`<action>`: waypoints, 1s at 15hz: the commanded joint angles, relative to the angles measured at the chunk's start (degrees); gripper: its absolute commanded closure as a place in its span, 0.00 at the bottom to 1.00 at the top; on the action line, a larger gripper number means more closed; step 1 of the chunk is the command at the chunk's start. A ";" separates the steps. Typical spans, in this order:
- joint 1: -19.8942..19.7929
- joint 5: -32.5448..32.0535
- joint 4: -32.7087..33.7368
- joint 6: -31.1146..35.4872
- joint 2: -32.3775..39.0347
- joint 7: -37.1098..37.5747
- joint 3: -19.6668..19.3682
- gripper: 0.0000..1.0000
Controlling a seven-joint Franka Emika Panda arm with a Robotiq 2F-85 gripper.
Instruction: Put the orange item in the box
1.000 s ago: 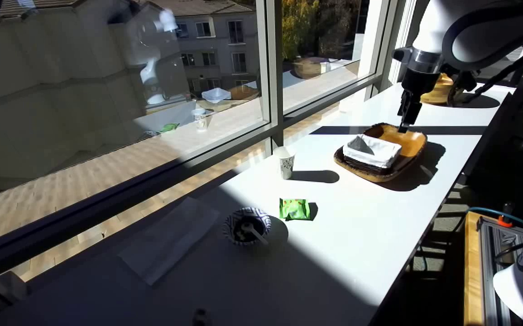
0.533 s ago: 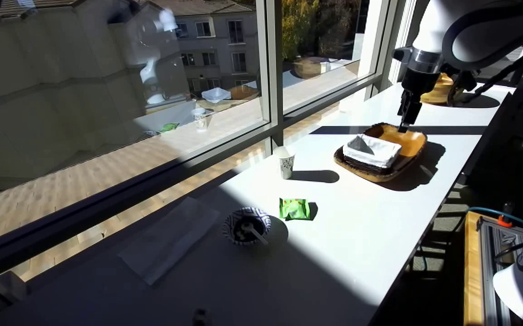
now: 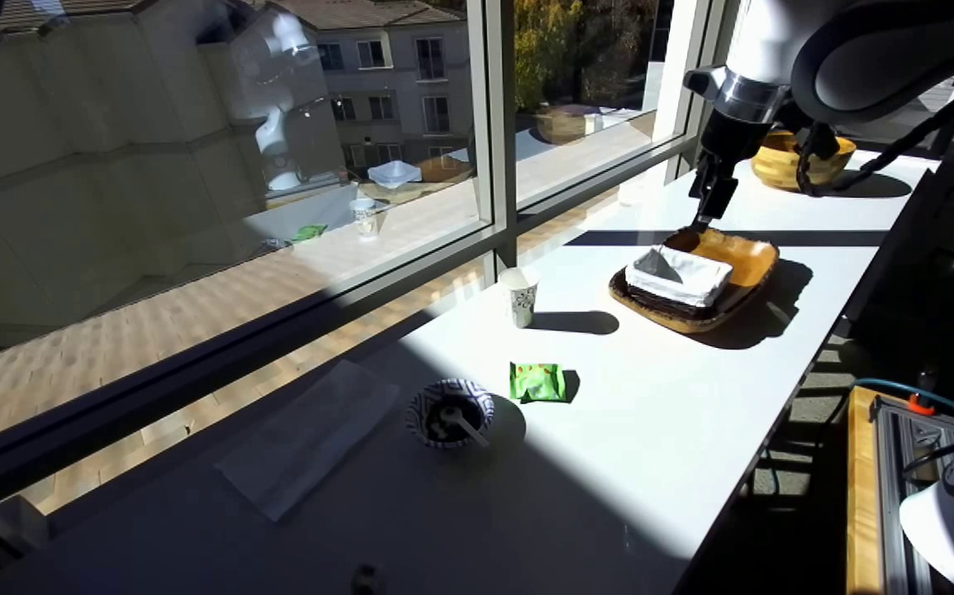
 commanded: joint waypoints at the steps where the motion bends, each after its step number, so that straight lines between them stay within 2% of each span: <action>1: 4.92 3.43 4.65 2.48 4.75 2.54 4.12 0.00; 5: 12.28 10.41 9.61 1.49 10.35 -0.46 7.30 0.00; 8: 16.28 16.59 13.70 0.81 16.05 -3.13 8.48 0.00; 10: 17.17 18.77 16.80 0.20 20.60 -3.60 9.87 0.00; 13: 16.47 17.08 22.48 0.30 28.36 0.31 13.42 0.00; 15: 16.96 18.74 26.88 -0.32 33.47 -3.57 15.16 0.00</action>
